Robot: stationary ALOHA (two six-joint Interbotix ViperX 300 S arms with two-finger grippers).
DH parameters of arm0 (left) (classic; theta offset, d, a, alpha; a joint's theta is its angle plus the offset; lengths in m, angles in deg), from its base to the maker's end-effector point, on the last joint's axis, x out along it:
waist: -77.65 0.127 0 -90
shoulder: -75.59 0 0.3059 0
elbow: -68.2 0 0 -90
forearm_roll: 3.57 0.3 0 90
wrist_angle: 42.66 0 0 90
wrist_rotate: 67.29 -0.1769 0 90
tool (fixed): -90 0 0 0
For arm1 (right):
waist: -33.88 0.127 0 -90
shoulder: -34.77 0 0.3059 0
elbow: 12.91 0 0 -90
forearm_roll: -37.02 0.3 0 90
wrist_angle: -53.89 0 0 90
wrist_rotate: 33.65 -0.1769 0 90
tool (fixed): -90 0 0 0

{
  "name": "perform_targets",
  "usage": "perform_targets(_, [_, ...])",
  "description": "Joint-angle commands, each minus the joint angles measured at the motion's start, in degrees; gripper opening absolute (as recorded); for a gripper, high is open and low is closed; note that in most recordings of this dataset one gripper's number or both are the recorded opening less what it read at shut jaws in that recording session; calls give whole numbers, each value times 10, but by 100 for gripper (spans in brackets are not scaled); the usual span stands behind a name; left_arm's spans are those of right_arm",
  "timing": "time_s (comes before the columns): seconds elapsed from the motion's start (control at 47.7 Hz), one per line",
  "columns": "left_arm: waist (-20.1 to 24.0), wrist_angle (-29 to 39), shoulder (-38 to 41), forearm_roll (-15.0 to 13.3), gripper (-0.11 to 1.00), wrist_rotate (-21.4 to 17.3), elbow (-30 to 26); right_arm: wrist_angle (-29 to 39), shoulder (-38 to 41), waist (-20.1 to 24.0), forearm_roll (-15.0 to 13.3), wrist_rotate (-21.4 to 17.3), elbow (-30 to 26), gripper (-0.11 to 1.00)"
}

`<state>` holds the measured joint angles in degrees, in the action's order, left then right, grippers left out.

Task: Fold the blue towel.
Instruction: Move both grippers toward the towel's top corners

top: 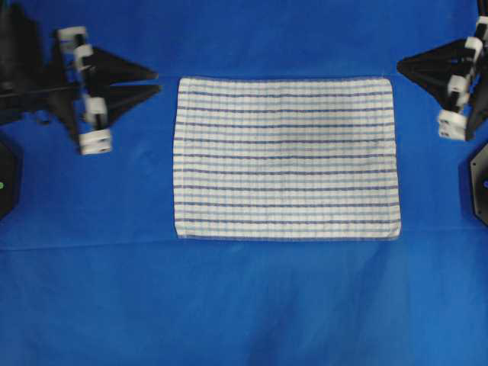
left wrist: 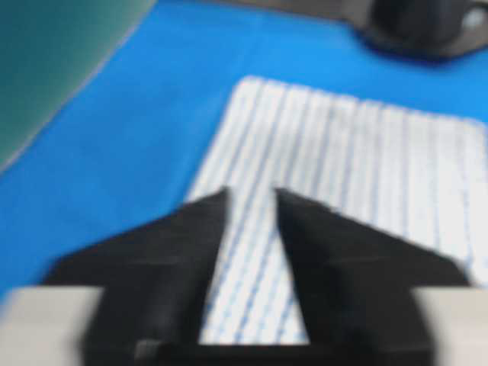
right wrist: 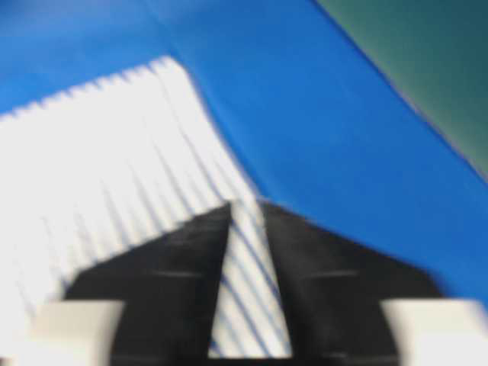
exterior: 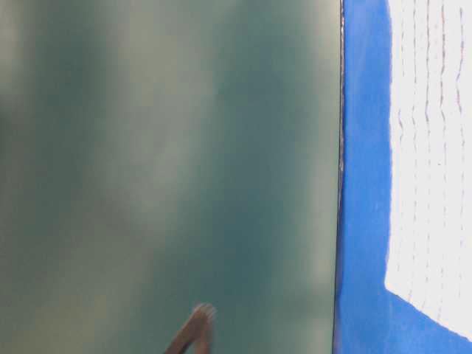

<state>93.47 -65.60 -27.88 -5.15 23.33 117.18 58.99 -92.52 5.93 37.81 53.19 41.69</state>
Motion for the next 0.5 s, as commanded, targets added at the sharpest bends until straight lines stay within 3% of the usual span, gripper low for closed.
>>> perform_targets(0.0, [15, -2, 49, -1, 44, 2, -31, 3, 29, -32, 1, -3, -4, 42])
perform_targets(0.084, [27, 1, 92, -2, 69, 7, -46, 3, 64, -56, 2, -5, -1, 60])
perform_targets(0.168, [40, 5, 124, -2, 88, 10, -54, 3, 107, -78, 1, -5, 2, 60])
perform_targets(0.482, [98, 3, 243, -2, 86, 10, -68, -72, 281, -114, 1, -5, 8, 57])
